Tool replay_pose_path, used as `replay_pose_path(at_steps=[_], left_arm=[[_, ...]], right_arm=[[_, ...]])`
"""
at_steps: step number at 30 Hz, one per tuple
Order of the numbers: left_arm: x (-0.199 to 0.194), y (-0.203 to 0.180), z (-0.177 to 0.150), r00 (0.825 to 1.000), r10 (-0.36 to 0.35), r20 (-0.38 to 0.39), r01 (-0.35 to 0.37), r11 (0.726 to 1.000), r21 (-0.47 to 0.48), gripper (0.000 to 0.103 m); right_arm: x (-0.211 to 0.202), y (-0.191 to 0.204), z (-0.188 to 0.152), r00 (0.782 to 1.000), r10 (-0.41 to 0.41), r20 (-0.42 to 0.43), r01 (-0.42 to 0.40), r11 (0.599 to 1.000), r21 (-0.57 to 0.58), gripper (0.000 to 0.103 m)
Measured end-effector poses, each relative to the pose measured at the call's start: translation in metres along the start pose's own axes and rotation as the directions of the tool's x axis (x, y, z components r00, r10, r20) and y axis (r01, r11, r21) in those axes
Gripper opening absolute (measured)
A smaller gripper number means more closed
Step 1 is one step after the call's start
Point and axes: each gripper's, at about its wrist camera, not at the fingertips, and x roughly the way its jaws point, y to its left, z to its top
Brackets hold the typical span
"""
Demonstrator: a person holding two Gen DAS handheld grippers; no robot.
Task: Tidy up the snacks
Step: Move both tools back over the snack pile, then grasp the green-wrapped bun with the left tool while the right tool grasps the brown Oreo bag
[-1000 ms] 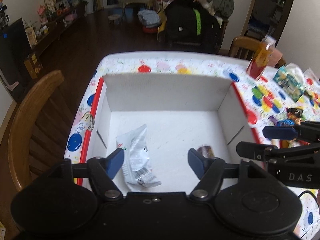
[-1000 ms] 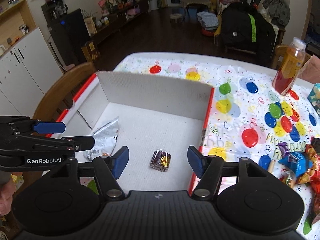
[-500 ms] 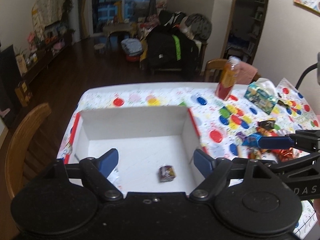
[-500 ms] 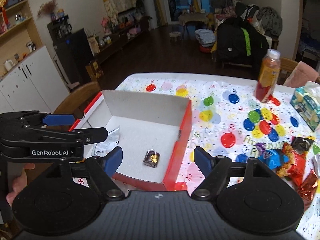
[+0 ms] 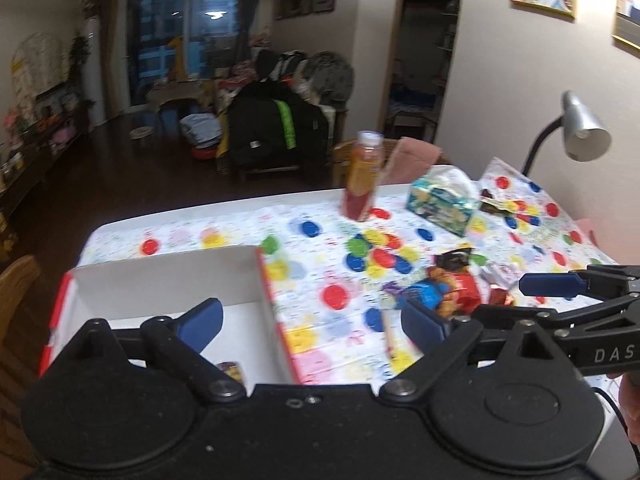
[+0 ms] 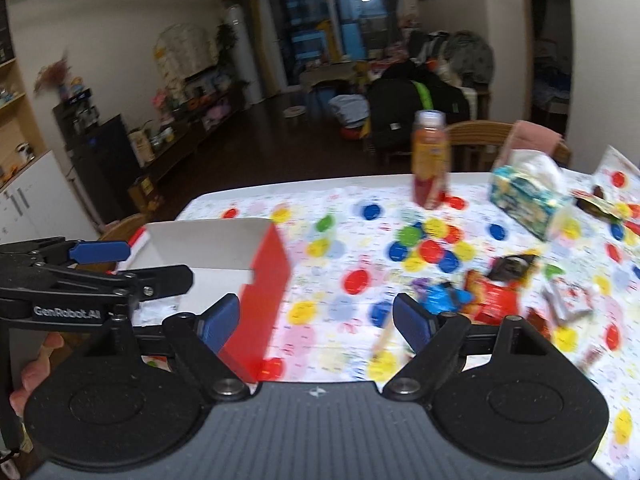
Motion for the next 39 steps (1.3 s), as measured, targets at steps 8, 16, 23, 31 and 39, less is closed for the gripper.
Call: replay_pose_path(at_steps=[8,16,23,31,39], left_arm=[[0.022,-0.049,-0.004,0.997,-0.078,-0.003,0.078,0.996,0.033,0.103],[0.059,-0.087,-0.011,0.992,-0.117,-0.037,0.119,0.992,0.043,0.103],[0.101,-0.112,-0.018,0.989,-0.119,-0.09,0.123,0.991,0.045,0.103],[0.147,-0.13,-0.026,0.98,-0.107,-0.167,0.118,0.991,0.058,0.102],[0.181,-0.14,-0.032,0.971,-0.085,-0.222,0.102,0.993,0.063,0.096]], right_arm=[[-0.016,-0.06,-0.021,0.994,-0.109,0.005,0.109,0.993,0.054,0.084],[-0.018,-0.11,-0.036,0.976,-0.217,-0.019,0.218,0.975,0.049,0.084],[0.003,-0.156,-0.041,0.966,-0.249,-0.074,0.257,0.958,0.125,0.084],[0.037,-0.201,-0.048,0.953,-0.261,-0.155,0.291,0.932,0.218,0.084],[0.071,-0.221,-0.048,0.952,-0.228,-0.204,0.278,0.924,0.262,0.084]])
